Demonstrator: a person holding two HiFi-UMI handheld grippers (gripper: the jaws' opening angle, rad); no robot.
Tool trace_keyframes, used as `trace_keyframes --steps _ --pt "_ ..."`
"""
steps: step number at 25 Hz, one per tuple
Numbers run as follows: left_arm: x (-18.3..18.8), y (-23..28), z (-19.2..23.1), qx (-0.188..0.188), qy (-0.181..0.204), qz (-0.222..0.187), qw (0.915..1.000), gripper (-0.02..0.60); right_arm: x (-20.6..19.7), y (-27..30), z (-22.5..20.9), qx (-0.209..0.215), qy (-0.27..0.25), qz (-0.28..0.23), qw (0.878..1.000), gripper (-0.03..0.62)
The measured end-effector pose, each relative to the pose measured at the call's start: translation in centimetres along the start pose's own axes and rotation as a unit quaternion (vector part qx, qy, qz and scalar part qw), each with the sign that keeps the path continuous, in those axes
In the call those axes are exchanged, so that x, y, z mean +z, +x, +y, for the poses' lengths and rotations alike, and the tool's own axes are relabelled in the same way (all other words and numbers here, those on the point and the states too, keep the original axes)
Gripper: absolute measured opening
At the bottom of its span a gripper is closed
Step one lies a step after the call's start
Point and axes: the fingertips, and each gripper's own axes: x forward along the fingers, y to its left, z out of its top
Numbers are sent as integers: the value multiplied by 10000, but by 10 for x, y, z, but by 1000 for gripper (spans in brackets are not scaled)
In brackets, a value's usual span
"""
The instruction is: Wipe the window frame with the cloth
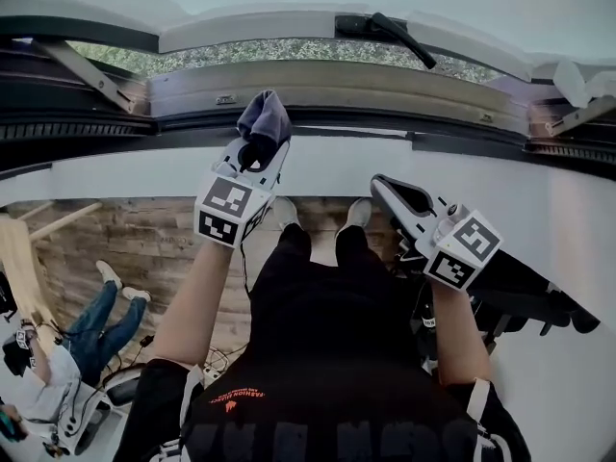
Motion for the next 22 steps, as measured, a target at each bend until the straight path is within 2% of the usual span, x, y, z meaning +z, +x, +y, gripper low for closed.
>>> trace_keyframes --steps 22 --pt "39 77 -94 -681 501 268 9961 55 -4 -99 -56 -447 616 -784 9940 5"
